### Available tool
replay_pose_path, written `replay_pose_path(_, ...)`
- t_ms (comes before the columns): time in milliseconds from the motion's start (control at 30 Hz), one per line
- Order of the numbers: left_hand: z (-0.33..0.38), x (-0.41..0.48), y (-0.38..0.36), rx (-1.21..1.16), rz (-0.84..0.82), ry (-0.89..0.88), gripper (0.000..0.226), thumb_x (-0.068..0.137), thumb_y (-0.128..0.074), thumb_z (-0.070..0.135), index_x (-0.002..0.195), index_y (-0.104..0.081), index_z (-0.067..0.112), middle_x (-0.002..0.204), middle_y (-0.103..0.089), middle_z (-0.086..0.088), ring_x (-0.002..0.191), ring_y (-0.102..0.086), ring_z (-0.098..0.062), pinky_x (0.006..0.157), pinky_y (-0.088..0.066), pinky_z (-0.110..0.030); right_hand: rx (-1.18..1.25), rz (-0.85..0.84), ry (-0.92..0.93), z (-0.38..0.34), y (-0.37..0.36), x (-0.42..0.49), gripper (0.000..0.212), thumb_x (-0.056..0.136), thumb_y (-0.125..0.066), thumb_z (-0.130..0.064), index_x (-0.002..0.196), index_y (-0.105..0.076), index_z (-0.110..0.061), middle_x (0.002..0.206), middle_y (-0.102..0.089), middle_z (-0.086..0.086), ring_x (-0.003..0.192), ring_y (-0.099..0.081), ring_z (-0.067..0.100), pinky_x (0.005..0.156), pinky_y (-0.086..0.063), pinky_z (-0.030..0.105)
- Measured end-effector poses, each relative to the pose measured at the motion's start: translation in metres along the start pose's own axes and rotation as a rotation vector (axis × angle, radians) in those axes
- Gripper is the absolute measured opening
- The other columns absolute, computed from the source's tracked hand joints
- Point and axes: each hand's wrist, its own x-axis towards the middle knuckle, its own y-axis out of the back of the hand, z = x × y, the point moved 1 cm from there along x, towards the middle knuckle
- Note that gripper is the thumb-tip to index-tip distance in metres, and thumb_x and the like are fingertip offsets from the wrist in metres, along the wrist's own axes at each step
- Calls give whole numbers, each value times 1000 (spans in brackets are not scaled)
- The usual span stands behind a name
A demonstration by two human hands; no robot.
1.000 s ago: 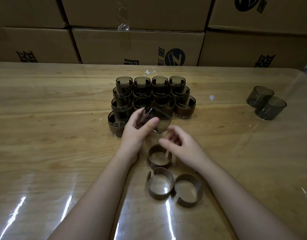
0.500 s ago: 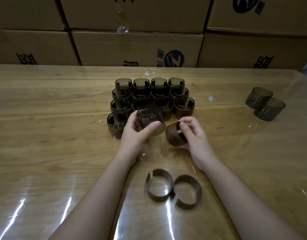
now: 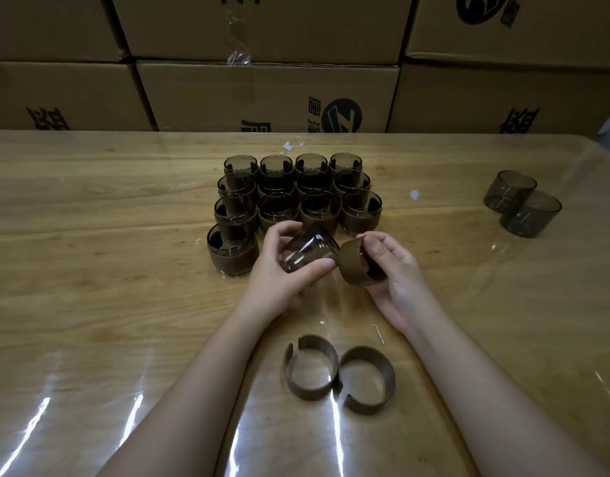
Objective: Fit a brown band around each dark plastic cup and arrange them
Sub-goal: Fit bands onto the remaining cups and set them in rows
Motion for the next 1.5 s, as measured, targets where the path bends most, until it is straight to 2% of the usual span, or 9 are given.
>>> replay_pose_path(267, 2, -5, -6, 87, -166, -42, 42, 87, -65, 30, 122, -44, 41, 113, -53, 18, 99, -59, 8, 81, -52, -15, 6, 16, 53, 0, -7, -3, 26, 65, -83, -46, 82, -73, -30, 86, -72, 0, 81, -68, 14, 65, -55, 29)
replay_pose_path(333, 3, -5, -6, 81, -196, -33, 36, 90, -61, 39, 122, -45, 41, 113, -54, 16, 98, -60, 5, 79, -50, -13, -4, 30, 74, 1, -9, -4, 24, 68, -82, -43, 84, -73, -29, 87, -71, 2, 83, -67, 17, 69, -56, 31)
replay_pose_path(433, 4, -5, -5, 76, -201, -13, 36, 85, -51, 48, 119, -48, 39, 115, -57, 9, 96, -59, 3, 76, -49, -14, -136, 45, 138, 4, -13, -7, 13, 73, -76, -36, 85, -71, -33, 93, -69, 2, 92, -66, 24, 80, -56, 39)
replay_pose_path(633, 8, -4, -4, 34, -198, 15, 44, 76, -60, 45, 116, -44, 36, 113, -54, 10, 91, -59, 11, 69, -51, -14, -401, 15, 267, 7, -23, -14, 13, 77, -68, -38, 88, -69, -45, 117, -57, 5, 110, -59, 14, 83, -51, 24)
replay_pose_path(767, 8, -6, -5, 28, -164, 23, 60, 69, -71, 42, 120, -42, 30, 116, -50, 10, 95, -58, 10, 78, -51, -15, -475, -51, 300, 8, -27, -16, 19, 82, -61, -34, 100, -68, -39, 127, -55, -2, 123, -51, 6, 99, -44, 20)
replay_pose_path(867, 12, -7, -4, 47, -198, -37, 59, 75, -67, 36, 128, -43, 32, 127, -51, 5, 111, -53, 7, 90, -46, -14, -528, -85, 344, 7, -27, -16, 24, 88, -57, -30, 109, -66, -30, 129, -54, 1, 122, -50, 3, 97, -41, 13)
replay_pose_path(1033, 16, -8, -5, 72, -176, -83, 63, 67, -61, 53, 125, -47, 35, 132, -52, -5, 125, -49, -16, 106, -42, -36, -534, -87, 354, 7, -26, -16, 35, 93, -51, -32, 124, -60, -16, 128, -54, 6, 118, -52, 0, 91, -41, 10)
replay_pose_path(1333, 17, -9, -7, 3, -121, -90, 57, 63, -61, 48, 117, -54, 33, 125, -52, -14, 114, -54, -21, 94, -48, -25, -464, -12, 111, 14, -28, -15, 79, 74, -48, -71, 131, -57, -18, 119, -66, -3, 110, -61, 6, 92, -49, 20)
replay_pose_path(1500, 17, -11, -9, 25, -86, -128, 49, 64, -61, 49, 111, -54, 37, 122, -52, -1, 112, -54, -11, 90, -44, -16, -471, 41, 145, 17, -25, -14, 67, 81, -44, -61, 127, -61, -15, 117, -68, 0, 113, -61, 10, 99, -48, 32)
